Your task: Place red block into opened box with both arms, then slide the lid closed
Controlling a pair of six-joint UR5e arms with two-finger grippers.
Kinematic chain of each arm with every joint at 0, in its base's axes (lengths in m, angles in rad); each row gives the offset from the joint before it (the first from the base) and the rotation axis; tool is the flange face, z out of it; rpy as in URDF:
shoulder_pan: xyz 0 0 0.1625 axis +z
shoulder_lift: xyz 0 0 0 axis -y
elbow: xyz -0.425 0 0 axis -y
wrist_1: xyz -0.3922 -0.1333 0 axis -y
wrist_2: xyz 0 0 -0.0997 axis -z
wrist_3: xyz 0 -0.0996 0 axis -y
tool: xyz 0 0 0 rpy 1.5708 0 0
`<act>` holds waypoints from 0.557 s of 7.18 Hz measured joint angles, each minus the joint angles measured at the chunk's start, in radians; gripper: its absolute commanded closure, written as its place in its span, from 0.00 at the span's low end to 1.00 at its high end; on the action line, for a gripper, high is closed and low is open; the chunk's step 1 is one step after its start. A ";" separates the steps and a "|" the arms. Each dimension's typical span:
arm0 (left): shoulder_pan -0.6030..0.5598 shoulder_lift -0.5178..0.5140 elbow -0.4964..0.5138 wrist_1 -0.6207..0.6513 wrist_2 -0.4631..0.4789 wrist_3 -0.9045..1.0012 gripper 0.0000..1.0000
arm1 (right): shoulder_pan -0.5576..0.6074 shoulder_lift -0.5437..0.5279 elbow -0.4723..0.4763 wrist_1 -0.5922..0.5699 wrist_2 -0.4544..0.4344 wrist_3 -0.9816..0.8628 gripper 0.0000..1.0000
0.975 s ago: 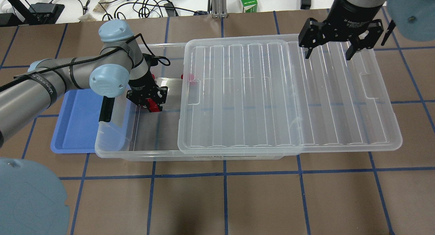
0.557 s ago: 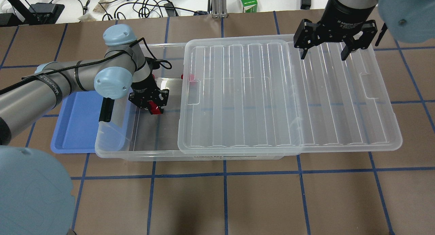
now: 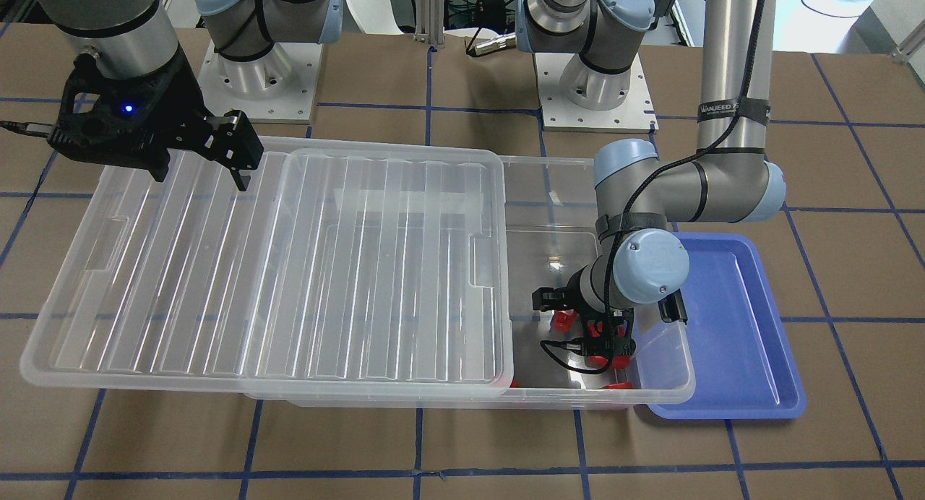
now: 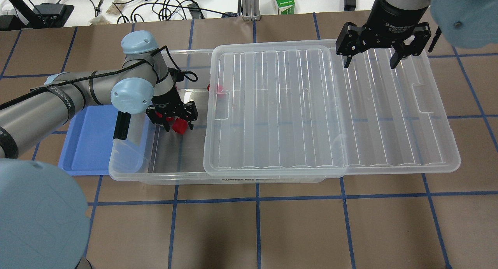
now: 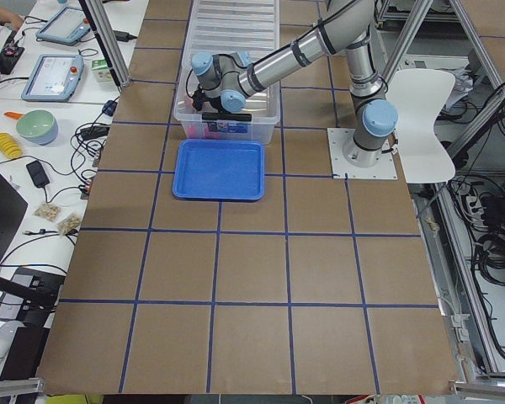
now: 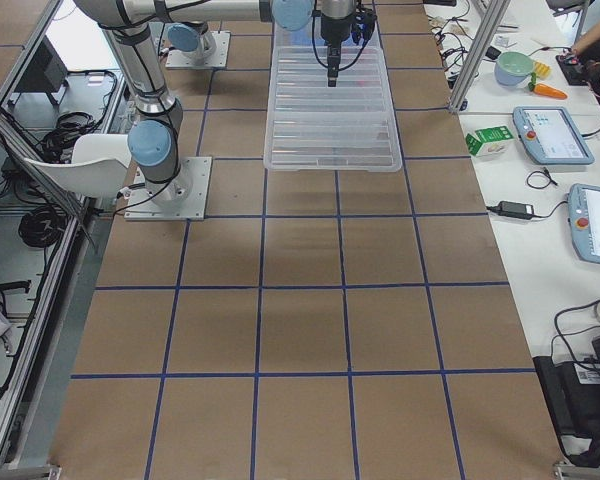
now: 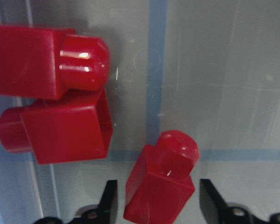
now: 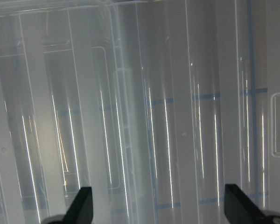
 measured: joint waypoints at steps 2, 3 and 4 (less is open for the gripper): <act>0.001 0.031 0.032 -0.031 0.000 -0.001 0.00 | 0.000 0.000 0.000 0.000 -0.001 -0.001 0.00; 0.002 0.055 0.070 -0.086 0.001 -0.001 0.00 | 0.000 0.000 0.000 0.000 -0.001 -0.003 0.00; 0.002 0.081 0.127 -0.168 0.002 -0.001 0.00 | 0.000 0.000 -0.001 0.000 -0.002 -0.005 0.00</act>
